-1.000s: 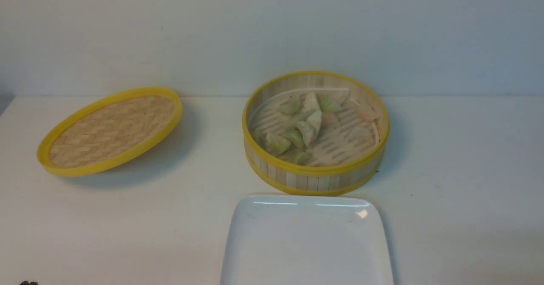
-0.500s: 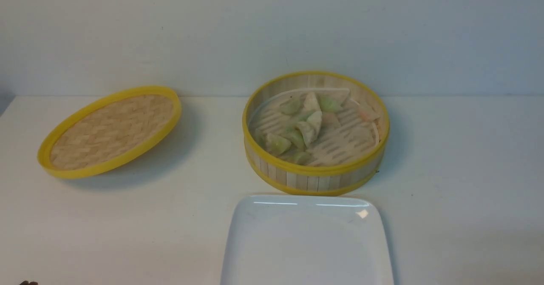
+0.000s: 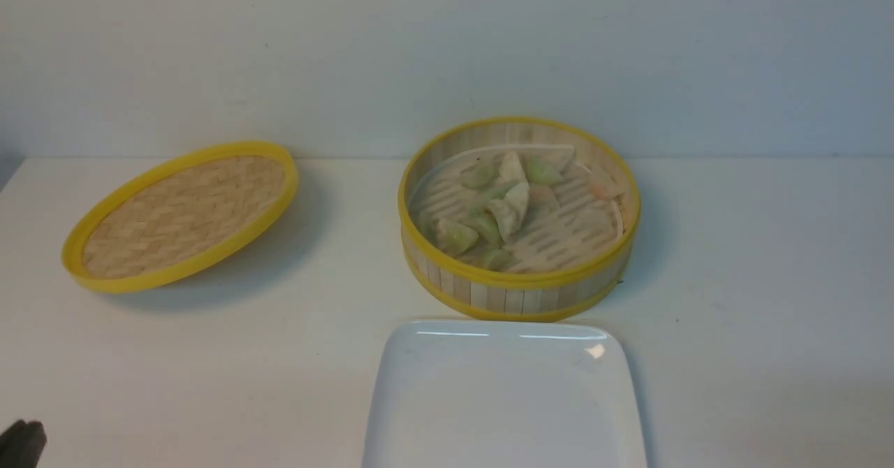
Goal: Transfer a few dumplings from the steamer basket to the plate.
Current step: Use the left arm to grab a dumpling from the steamer
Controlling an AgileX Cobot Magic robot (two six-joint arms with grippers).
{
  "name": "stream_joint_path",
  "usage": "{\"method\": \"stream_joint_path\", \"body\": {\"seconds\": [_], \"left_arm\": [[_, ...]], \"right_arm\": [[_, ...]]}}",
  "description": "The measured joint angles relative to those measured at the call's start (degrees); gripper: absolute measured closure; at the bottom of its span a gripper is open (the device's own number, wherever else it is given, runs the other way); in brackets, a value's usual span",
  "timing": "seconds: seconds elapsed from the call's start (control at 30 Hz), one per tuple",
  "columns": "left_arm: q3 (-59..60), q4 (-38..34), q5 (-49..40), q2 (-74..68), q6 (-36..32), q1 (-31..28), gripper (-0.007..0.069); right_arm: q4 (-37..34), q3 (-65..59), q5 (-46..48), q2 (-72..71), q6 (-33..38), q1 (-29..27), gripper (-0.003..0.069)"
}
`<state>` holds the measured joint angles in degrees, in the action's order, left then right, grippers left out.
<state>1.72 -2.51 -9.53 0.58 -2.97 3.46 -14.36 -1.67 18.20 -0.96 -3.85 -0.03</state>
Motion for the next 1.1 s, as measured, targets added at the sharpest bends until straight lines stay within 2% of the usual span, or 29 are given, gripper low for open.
{"method": "stream_joint_path", "body": {"seconds": [0.07, 0.1, 0.13, 0.23, 0.37, 0.4, 0.53, 0.6, 0.7, 0.77, 0.83, 0.87, 0.9, 1.0, 1.07, 1.1], "left_arm": [[0.00, -4.24, 4.47, 0.00, 4.72, 0.00, 0.0631], [0.00, -5.00, 5.14, 0.00, 5.52, 0.00, 0.0631], [0.00, -7.34, 7.12, 0.00, 7.85, 0.00, 0.0631], [0.00, -10.22, 11.17, 0.00, 10.21, 0.00, 0.0631], [0.00, -12.99, 19.36, 0.00, 11.12, 0.00, 0.0631], [-0.13, -14.46, 25.80, 0.00, 12.33, 0.00, 0.0631], [-6.87, -15.51, 27.96, -0.58, 14.11, 0.00, 0.0631], [-12.51, -15.46, 24.85, -2.35, 14.36, 0.00, 0.0631], [-28.58, -14.42, 8.45, -12.48, 14.29, 0.00, 0.0631], [-37.12, -13.95, -4.29, -19.75, 13.04, 0.00, 0.0631], [-45.82, -13.84, -16.86, -27.68, 10.43, 0.00, 0.0631], [-50.96, -14.44, -26.52, -33.98, 7.97, 0.00, 0.0631], [-53.44, -15.47, -32.61, -38.42, 6.48, 0.00, 0.0631], [-59.48, -18.73, -43.39, -48.55, 1.17, 0.00, 0.0631], [-61.22, -20.67, -46.93, -53.15, -1.79, 0.00, 0.0631], [-62.57, -23.43, -49.55, -59.32, -6.52, 0.13, 0.0631]], "right_arm": [[-10.70, 0.00, -4.78, 0.00, -4.81, 0.00, 0.0673], [-12.79, 0.00, -5.19, 0.00, -5.28, 0.00, 0.0673], [-19.06, 0.00, -7.76, 0.00, -8.31, 0.00, 0.0673], [-31.76, 0.00, -11.48, 0.00, -11.14, 0.00, 0.0673], [-36.65, 0.00, -14.01, 0.00, -9.90, 0.00, 0.0673], [-38.76, 0.00, -16.62, 0.00, -9.43, 0.00, 0.0673], [-44.93, 0.66, -18.60, 0.00, -9.73, 0.00, 0.0673], [-45.71, 2.72, -18.20, 0.00, -8.67, 0.00, 0.0673], [-42.39, 12.41, -12.23, 0.11, -0.03, 0.00, 0.0673], [-38.57, 20.89, -3.90, 1.95, 6.79, 0.00, 0.0673], [-34.20, 27.68, 4.79, 6.13, 10.17, 0.00, 0.0673], [-31.21, 32.41, 12.24, 9.40, 11.23, 0.00, 0.0673], [-28.43, 35.55, 17.61, 12.44, 11.42, 0.00, 0.0673], [-20.62, 42.13, 30.18, 20.28, 11.54, 0.00, 0.0673], [-15.43, 44.90, 35.78, 24.83, 11.54, 0.00, 0.0673], [-9.28, 48.11, 42.66, 29.25, 11.32, 0.00, 0.0673]]}}
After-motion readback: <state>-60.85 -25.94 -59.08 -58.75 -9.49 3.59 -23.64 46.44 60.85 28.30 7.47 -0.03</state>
